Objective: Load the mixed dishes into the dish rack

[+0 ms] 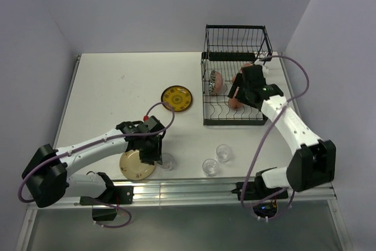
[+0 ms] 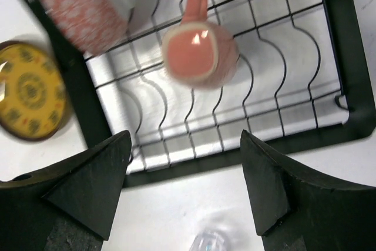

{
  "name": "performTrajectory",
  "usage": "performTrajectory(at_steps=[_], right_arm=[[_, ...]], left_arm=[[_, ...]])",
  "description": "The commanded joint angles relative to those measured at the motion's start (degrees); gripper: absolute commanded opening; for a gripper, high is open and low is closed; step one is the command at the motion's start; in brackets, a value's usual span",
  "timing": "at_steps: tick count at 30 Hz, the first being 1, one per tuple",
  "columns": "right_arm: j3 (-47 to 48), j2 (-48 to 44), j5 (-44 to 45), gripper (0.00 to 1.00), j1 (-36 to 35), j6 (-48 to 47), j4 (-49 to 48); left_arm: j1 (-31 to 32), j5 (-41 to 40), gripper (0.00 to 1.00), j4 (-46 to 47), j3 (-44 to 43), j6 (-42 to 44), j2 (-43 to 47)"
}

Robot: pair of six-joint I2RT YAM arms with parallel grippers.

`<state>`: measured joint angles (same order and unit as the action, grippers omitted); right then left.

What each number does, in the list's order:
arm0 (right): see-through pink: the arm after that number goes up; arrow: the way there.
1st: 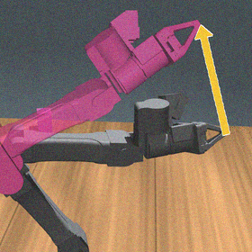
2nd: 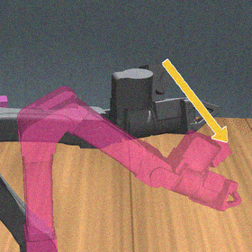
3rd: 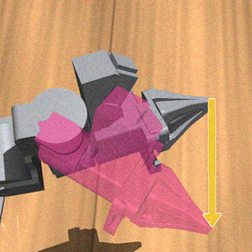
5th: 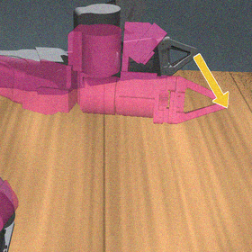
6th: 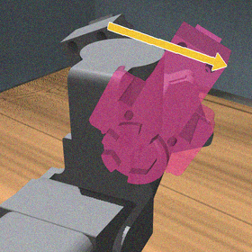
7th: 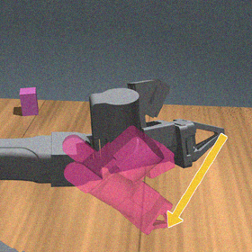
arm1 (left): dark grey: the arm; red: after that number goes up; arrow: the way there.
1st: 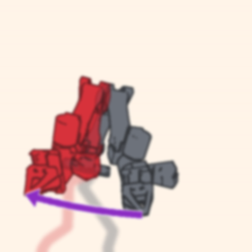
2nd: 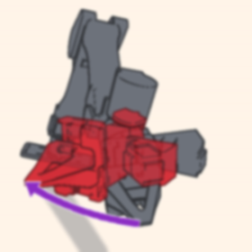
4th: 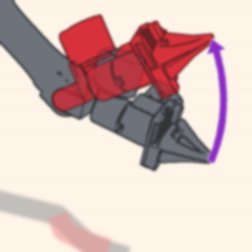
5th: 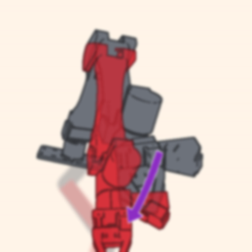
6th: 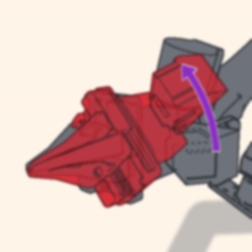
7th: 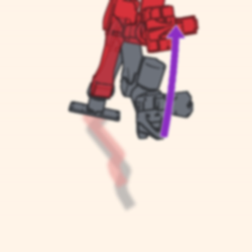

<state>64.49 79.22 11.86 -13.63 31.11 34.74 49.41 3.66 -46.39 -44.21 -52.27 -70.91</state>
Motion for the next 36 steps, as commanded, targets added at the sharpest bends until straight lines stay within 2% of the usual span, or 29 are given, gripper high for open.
performTrajectory(at_steps=[1,3,5,6,11,12,13,17,18,23,25,26,31,32,36], right_arm=[[-1.2,-7.5,-1.4,0.82,-1.6,2.0,3.3],[-1.4,-11.4,-4.5,0.82,-1.7,2.1,5.6],[0.0,-14.1,-7.4,0.82,-1.7,1.9,8.0],[0.5,-14.8,-11.5,0.82,-1.7,1.8,9.9],[2.3,-19.2,-32.7,0.82,-1.6,2.0,11.7],[1.7,-20.1,-41.3,0.82,-1.6,2.5,10.5],[0.0,-20.9,-45.4,0.82,-1.6,3.0,9.2],[-2.9,-25.9,-55.3,0.82,-1.5,7.8,3.9],[-3.2,-26.5,-56.6,0.82,-1.4,8.3,3.4],[-6.3,-30.1,-64.4,0.82,-1.2,14.7,-3.8],[-8.1,-31.2,-65.6,0.82,-1.1,16.6,-6.6],[-8.9,-32.1,-66.8,0.82,-1.1,18.8,-9.7],[-11.9,-32.8,-68.5,0.82,-1.0,22.4,-15.4],[-11.9,-32.7,-68.4,0.82,-1.0,22.2,-15.8],[-12.0,-32.4,-68.4,0.81,-0.8,22.4,-15.8]], left_arm=[[0.6,0.7,0.39,4.5,0.0,0.1,-2.2],[0.6,1.0,0.31,4.6,-1.0,0.2,-3.1],[0.6,0.9,0.06,3.9,-3.2,0.6,-3.4],[0.6,1.4,0.0,3.5,-4.3,0.9,-3.0],[-0.1,6.3,0.0,2.7,-18.5,3.0,-3.4],[-0.4,9.3,0.0,3.5,-21.1,3.1,-3.9],[-1.0,10.7,0.0,4.2,-25.4,2.9,-4.1],[-3.0,18.6,0.0,9.0,-32.3,0.2,-5.6],[-3.3,20.2,0.0,12.7,-32.7,-1.8,-5.6],[-5.7,30.9,0.0,30.7,-25.9,-10.6,-3.5],[-6.8,33.0,0.0,36.8,-21.5,-15.8,-2.4],[-7.0,34.9,0.0,42.7,-20.1,-19.4,-2.1],[-7.1,38.7,0.0,62.2,-11.9,-31.1,-1.6],[-7.1,39.0,0.0,68.9,-10.8,-33.3,-1.5],[-7.5,39.6,0.0,80.9,-6.7,-42.5,-1.6]])
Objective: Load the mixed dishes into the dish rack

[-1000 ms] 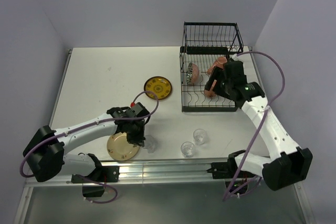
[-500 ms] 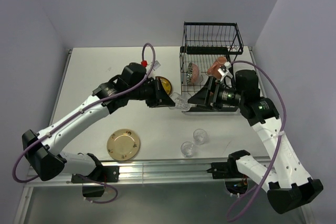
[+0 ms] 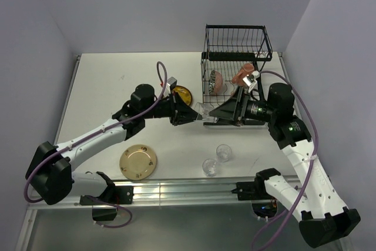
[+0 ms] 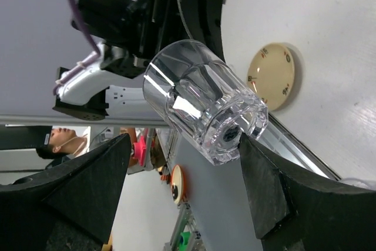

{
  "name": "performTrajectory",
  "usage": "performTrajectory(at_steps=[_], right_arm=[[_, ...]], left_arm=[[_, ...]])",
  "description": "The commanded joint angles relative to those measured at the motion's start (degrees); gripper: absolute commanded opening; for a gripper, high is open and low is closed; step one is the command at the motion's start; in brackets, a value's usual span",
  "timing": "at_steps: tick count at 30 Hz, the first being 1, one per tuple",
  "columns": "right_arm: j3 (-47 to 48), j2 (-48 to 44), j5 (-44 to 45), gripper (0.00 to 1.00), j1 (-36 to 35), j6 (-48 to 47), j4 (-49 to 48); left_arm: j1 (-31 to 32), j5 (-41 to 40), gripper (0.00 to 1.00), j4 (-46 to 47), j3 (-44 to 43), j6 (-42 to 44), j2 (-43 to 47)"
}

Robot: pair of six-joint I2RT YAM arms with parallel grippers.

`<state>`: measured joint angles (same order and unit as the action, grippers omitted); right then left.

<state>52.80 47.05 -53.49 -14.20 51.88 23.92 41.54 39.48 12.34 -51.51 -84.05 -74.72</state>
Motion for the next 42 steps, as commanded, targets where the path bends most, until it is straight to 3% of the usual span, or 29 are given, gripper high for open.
performTrajectory(at_steps=[1,5,11,19,22,31,34,42], right_arm=[[-0.6,-0.3,-3.2,0.81,0.0,2.2,-5.4],[-0.7,-0.1,-3.0,0.81,0.1,2.9,-6.2],[2.0,-0.6,-0.7,0.81,0.6,-0.2,-1.4],[3.2,-0.5,-0.7,0.81,0.5,-0.5,0.2],[1.2,-1.3,-2.3,0.8,0.6,3.9,-4.3],[-10.1,-3.4,-6.1,0.81,0.6,30.6,-40.5],[-11.4,-2.8,-5.9,0.81,0.6,35.9,-47.4],[-9.2,0.3,-4.8,0.81,0.2,41.6,-53.2]], left_arm=[[0.3,3.3,0.0,23.7,1.1,-11.7,2.3],[0.1,3.0,0.0,28.4,2.6,-14.7,2.6],[-2.6,4.7,0.0,19.1,1.0,-9.6,5.2],[-4.1,5.3,0.0,14.1,0.4,-6.3,7.2],[-4.1,5.2,0.0,16.6,1.3,-7.7,7.5],[-4.1,4.3,0.0,28.0,5.9,-14.4,7.7],[-4.0,4.5,0.0,28.1,5.7,-14.1,7.6],[-3.6,5.0,0.0,27.0,5.0,-13.2,6.4]])
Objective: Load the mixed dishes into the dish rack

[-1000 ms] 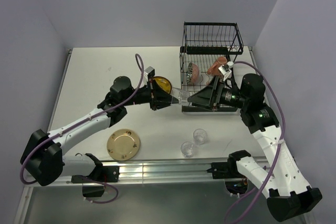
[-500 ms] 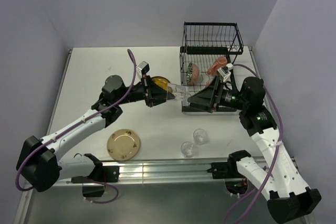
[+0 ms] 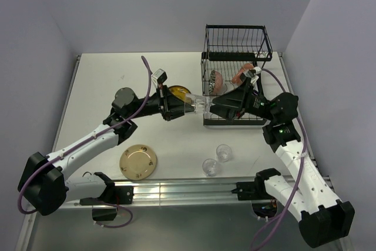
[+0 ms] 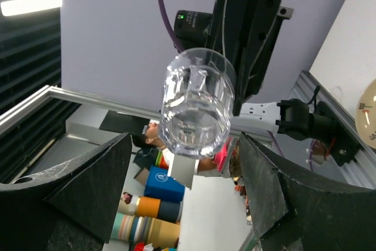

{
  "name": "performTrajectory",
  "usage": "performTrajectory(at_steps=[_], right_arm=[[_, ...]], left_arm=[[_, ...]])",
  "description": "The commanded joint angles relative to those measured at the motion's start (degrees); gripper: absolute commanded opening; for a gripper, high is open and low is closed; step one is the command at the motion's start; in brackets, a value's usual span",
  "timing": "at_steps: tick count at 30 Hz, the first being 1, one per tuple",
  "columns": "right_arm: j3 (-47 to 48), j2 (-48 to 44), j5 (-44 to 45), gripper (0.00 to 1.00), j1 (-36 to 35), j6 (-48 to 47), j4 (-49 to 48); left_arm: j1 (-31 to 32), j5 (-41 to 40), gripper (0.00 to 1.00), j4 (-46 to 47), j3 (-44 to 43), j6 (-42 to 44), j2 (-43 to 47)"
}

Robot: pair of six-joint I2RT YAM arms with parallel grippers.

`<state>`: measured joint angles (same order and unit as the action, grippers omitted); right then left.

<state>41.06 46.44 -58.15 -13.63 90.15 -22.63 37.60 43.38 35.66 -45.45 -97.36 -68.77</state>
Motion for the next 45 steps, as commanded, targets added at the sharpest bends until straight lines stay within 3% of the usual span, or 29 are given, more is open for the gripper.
performTrajectory(at_steps=[1,9,15,18,21,22,23,26,29,31,32,34,35,36,39,41,45], right_arm=[[3.1,1.2,0.0,0.81,-0.5,3.1,-5.9],[7.1,2.9,2.2,0.8,-3.4,-2.8,2.4],[8.5,4.1,3.1,0.7,-5.7,-4.7,6.0],[8.8,4.4,3.5,0.58,-6.4,-5.9,7.2],[8.7,4.2,4.4,0.25,-6.5,-6.5,7.9],[8.9,4.4,4.3,0.0,-6.5,-6.7,8.1],[9.0,4.5,4.2,0.0,-6.4,-7.5,9.1],[10.2,4.0,5.0,0.0,-5.1,-11.8,14.8],[12.4,3.4,5.4,0.0,-0.5,-19.6,26.1],[14.2,3.6,5.2,0.0,5.6,-24.3,35.6],[15.2,4.3,5.2,0.0,7.6,-29.5,39.1],[21.9,5.9,12.6,0.0,9.5,-37.2,53.7],[25.2,8.2,17.1,0.0,9.5,-45.4,59.5],[27.9,9.3,26.0,0.0,9.5,-48.5,67.8],[36.9,12.4,40.5,0.0,9.9,-57.1,78.7],[41.0,14.4,53.1,0.0,10.0,-60.2,81.9],[41.1,16.8,63.6,0.0,11.0,-62.5,83.5]], left_arm=[[0.5,1.2,0.0,3.4,-1.1,0.3,0.3],[0.7,1.8,0.0,-0.4,-2.9,3.2,-0.2],[0.8,1.5,0.0,-2.8,-3.0,4.7,0.0],[0.8,1.6,0.0,-3.0,-3.0,5.1,-0.1],[0.9,1.9,0.01,-3.0,-2.9,5.4,-0.2],[0.9,1.8,0.05,-3.3,-2.7,5.7,0.1],[0.9,1.5,0.23,-3.9,-2.5,6.0,0.5],[-0.2,-1.5,0.55,-9.6,-1.2,8.1,3.7],[-3.7,-4.7,0.58,-17.6,1.4,10.0,8.8],[-6.9,-6.7,0.68,-23.8,2.5,12.2,13.1],[-7.7,-8.2,0.7,-33.4,2.0,13.6,14.1],[-8.5,-11.6,0.71,-42.1,0.0,18.8,15.2],[-8.7,-12.4,0.68,-45.6,-0.9,20.6,14.7],[-8.6,-13.2,0.66,-52.6,-3.7,25.1,12.7],[-6.1,-16.4,0.6,-64.7,-10.2,33.9,8.6],[-1.5,-19.5,0.59,-68.7,-13.4,37.1,4.4],[6.3,-24.7,0.57,-71.8,-16.4,39.2,-1.9]])
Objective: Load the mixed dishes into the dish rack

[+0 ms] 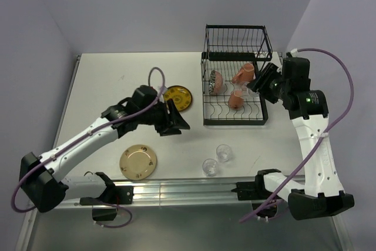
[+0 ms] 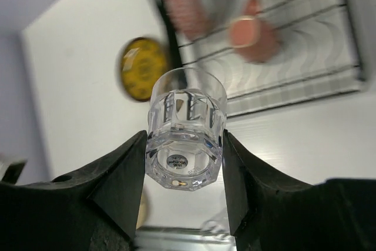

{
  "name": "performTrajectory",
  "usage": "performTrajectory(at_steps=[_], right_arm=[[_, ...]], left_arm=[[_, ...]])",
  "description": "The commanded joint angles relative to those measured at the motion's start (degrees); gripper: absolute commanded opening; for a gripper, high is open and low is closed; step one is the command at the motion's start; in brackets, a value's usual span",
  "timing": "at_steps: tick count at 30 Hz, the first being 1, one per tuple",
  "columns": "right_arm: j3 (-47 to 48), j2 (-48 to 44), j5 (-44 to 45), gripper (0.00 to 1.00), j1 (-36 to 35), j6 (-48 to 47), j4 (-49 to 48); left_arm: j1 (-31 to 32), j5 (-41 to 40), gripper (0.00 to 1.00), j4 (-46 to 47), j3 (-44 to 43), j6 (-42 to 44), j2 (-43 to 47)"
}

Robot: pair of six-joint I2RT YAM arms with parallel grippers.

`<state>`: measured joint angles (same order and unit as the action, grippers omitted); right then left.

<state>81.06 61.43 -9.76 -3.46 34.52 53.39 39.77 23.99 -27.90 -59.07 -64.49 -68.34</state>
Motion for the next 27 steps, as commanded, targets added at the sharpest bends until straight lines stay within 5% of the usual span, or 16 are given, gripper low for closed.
performTrajectory(at_steps=[1,9,27], right_arm=[[-0.4,2.5,16.1,0.0,0.8,-7.2,6.7],[-10.5,6.0,19.2,0.0,2.7,-6.4,-1.4],[-8.5,21.2,22.8,0.0,5.7,-6.7,-7.0]], left_arm=[[6.1,-5.8,0.56,-7.3,-2.5,6.0,-2.9],[8.0,-4.5,0.55,-4.7,1.2,7.6,-5.3],[9.3,-1.7,0.54,-1.9,2.7,8.9,-7.8]])
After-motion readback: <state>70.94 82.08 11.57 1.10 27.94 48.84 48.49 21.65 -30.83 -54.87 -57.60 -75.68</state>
